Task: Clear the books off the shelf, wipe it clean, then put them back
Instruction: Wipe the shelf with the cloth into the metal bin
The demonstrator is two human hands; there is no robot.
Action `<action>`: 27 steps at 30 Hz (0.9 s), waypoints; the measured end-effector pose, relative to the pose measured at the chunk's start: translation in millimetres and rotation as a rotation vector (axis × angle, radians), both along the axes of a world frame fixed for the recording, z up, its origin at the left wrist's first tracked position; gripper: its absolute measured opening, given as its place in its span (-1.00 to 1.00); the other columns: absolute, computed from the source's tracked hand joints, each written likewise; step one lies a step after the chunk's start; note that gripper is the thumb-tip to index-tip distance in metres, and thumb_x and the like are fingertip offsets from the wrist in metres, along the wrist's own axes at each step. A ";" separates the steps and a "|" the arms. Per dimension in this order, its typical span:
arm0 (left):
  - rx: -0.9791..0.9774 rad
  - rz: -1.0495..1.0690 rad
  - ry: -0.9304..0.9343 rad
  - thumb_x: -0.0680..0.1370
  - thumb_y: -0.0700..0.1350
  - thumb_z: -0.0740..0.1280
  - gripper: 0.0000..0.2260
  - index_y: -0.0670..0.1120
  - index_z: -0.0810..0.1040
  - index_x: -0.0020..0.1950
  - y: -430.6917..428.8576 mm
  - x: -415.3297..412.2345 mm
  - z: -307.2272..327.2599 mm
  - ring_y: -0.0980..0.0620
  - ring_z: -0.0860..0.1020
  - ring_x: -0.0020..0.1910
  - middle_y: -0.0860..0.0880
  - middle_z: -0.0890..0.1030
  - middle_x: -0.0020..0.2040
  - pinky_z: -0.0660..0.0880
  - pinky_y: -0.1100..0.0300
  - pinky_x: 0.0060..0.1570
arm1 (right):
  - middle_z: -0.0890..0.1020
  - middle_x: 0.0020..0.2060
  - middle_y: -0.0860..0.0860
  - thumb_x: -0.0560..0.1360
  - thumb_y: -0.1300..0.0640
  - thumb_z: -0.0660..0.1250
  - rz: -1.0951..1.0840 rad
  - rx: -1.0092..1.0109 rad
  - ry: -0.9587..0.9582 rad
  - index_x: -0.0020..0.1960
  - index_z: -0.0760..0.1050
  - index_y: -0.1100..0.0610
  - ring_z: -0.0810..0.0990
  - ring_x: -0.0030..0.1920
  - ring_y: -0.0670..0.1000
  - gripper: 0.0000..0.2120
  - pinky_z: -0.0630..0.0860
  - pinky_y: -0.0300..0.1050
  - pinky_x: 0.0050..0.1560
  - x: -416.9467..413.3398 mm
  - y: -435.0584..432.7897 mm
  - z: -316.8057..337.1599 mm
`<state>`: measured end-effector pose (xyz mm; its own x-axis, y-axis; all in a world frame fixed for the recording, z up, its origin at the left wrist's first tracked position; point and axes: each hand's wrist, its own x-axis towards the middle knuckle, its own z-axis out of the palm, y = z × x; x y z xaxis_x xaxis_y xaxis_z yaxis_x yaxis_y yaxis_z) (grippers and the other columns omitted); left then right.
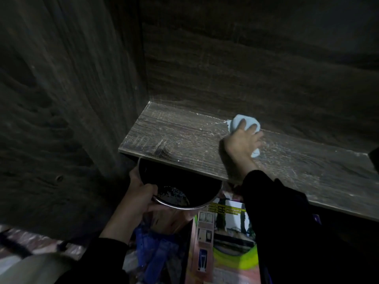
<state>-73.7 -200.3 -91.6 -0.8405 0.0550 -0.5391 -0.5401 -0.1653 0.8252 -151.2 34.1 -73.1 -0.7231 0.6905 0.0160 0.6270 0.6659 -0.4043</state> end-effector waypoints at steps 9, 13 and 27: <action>0.032 0.023 -0.002 0.45 -0.51 0.06 -0.39 0.02 0.21 0.38 -0.3 -1.9 -1.8 -0.08 0.50 -0.06 -0.01 0.45 0.02 0.58 -0.06 -0.44 | 0.03 0.49 0.24 0.51 0.03 0.24 0.352 0.063 -0.095 0.53 0.04 0.10 0.00 0.45 0.27 -0.33 0.08 0.15 0.37 -37.6 -75.0 3.3; 0.032 0.023 -0.002 0.44 -0.51 0.05 -0.40 0.03 0.22 0.34 0.0 -0.8 0.9 -0.06 0.49 -0.06 -0.02 0.45 0.05 0.59 -0.03 -0.47 | 0.08 0.52 0.10 0.55 0.11 0.15 0.680 0.059 -0.026 0.53 0.13 -0.03 0.00 0.47 0.21 -0.44 0.06 0.14 0.39 -33.5 -75.9 3.0; 0.021 0.014 0.013 0.47 -0.47 0.06 -0.44 0.10 0.20 0.27 2.1 3.1 8.3 0.00 0.50 -0.13 0.06 0.44 -0.01 0.55 0.09 -0.56 | 0.30 0.45 0.14 0.47 0.30 0.24 1.322 0.227 0.028 0.46 0.31 -0.05 0.27 0.24 0.18 -0.40 0.34 0.13 0.22 42.2 -69.5 -4.3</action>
<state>-70.7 -198.3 -83.3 -0.8480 0.0546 -0.5272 -0.5271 -0.1905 0.8281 -108.9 -35.4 -77.4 -0.8387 -0.5410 0.0618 -0.5410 0.8151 -0.2070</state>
